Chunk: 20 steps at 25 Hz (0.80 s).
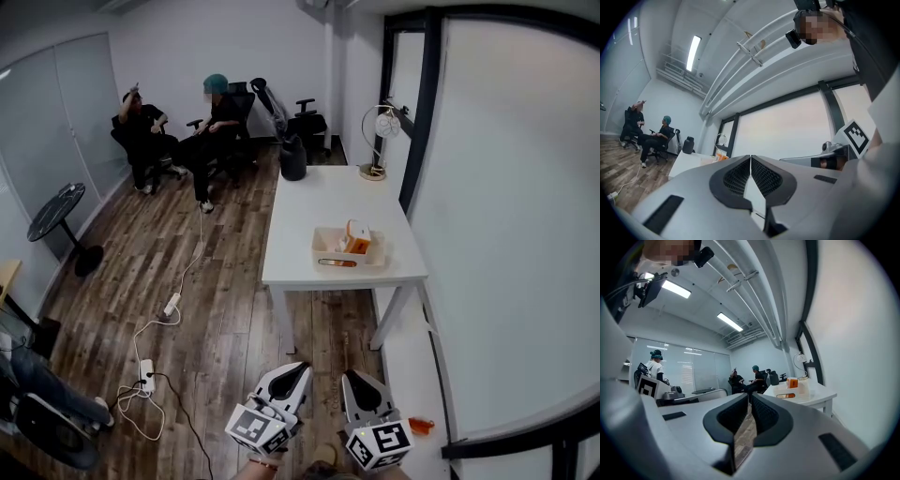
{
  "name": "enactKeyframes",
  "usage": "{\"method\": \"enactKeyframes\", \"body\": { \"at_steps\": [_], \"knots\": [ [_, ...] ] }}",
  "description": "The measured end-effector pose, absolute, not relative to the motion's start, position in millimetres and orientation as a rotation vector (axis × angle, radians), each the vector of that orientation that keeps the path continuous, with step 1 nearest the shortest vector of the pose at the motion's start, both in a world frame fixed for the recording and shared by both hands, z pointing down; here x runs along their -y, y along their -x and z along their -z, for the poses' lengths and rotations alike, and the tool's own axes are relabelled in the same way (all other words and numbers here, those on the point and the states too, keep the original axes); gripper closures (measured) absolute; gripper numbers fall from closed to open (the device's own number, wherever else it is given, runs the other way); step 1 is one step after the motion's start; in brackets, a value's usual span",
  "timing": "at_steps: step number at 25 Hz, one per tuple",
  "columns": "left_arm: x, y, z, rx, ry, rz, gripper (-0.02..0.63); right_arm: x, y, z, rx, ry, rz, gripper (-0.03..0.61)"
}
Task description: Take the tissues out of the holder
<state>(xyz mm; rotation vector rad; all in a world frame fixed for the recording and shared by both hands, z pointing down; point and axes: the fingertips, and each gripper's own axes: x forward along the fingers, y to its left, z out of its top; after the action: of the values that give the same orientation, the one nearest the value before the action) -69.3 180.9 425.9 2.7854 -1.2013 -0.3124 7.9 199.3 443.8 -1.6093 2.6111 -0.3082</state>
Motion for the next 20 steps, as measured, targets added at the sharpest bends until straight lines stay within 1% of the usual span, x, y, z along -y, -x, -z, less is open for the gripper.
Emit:
{"method": "enactKeyframes", "body": {
  "at_steps": [8,20],
  "knots": [
    [-139.2,44.5,-429.7,1.189,-2.798,0.298,0.6,-153.2,-27.9,-446.3,-2.614,1.603,0.316,0.571],
    [-108.8,41.5,-429.4,1.216,-2.785,0.272,0.6,-120.3,-24.7,-450.2,-2.653,1.548,0.36,0.571]
  ]
}}
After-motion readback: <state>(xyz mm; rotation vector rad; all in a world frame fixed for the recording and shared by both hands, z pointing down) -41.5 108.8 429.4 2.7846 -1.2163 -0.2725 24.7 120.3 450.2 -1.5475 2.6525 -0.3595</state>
